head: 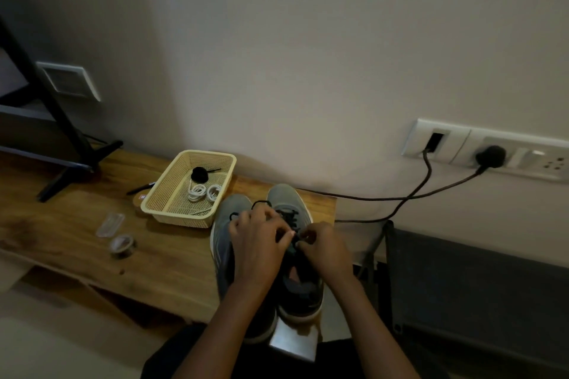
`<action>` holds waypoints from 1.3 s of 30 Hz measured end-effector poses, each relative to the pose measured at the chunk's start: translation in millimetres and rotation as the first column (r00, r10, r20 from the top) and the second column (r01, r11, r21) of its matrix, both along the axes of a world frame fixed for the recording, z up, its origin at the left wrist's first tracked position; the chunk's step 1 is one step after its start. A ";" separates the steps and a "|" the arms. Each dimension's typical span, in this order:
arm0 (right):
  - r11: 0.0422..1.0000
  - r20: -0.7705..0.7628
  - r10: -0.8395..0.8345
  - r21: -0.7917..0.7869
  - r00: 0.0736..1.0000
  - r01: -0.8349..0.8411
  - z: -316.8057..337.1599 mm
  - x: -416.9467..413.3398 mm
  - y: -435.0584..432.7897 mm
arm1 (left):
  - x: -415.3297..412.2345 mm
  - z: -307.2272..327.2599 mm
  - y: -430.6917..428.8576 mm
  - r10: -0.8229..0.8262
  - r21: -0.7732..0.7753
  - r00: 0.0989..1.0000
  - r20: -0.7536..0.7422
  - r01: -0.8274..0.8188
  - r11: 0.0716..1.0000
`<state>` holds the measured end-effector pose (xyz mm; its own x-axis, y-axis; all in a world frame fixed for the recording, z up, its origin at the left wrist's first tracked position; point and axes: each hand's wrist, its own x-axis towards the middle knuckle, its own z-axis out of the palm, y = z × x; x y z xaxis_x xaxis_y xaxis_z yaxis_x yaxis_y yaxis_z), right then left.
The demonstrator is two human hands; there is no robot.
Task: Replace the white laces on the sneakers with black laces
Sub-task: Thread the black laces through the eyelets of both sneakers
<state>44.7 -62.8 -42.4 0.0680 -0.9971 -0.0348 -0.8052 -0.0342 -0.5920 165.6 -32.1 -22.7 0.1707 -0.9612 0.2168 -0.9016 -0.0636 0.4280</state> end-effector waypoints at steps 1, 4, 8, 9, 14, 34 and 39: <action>1.000 -0.013 0.000 -0.021 1.000 0.000 -0.7 0.9 0.9 | -1.4 -0.8 0.9 -0.003 0.029 0.998 0.065 0.001 1.000; 1.000 0.004 0.015 -0.019 1.000 -0.014 -2.4 3.5 0.8 | -6.7 -2.3 1.3 -0.036 0.109 0.983 0.177 0.017 0.994; 0.999 0.071 -0.003 0.041 0.997 0.000 -1.0 1.3 -1.6 | -16.7 -4.1 -3.1 -0.120 0.183 0.955 0.273 0.071 0.980; 0.998 0.096 -0.012 0.057 0.995 0.007 -1.0 -0.1 -2.7 | -18.0 -5.1 -3.8 -0.124 0.188 0.951 0.285 0.071 0.980; 0.990 0.168 -0.044 0.136 0.985 0.022 -3.6 -4.2 -7.2 | -20.8 -7.0 -3.8 -0.132 0.185 0.938 0.319 0.075 0.980; 0.995 0.133 -0.027 0.100 0.991 0.013 -0.8 -1.7 -5.2 | -23.4 -19.6 -10.3 -0.053 0.068 0.961 0.270 0.036 0.997; 0.994 0.105 -0.031 0.106 0.994 0.019 -0.9 1.4 -4.2 | -27.2 -21.4 -10.8 -0.056 0.091 0.956 0.288 0.031 0.995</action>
<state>46.0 -67.0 -43.4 0.0519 -0.9898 -0.1327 -0.7375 0.0516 -0.6733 138.4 -42.9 -44.1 0.0701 -0.9832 0.1688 -0.9888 -0.0461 0.1422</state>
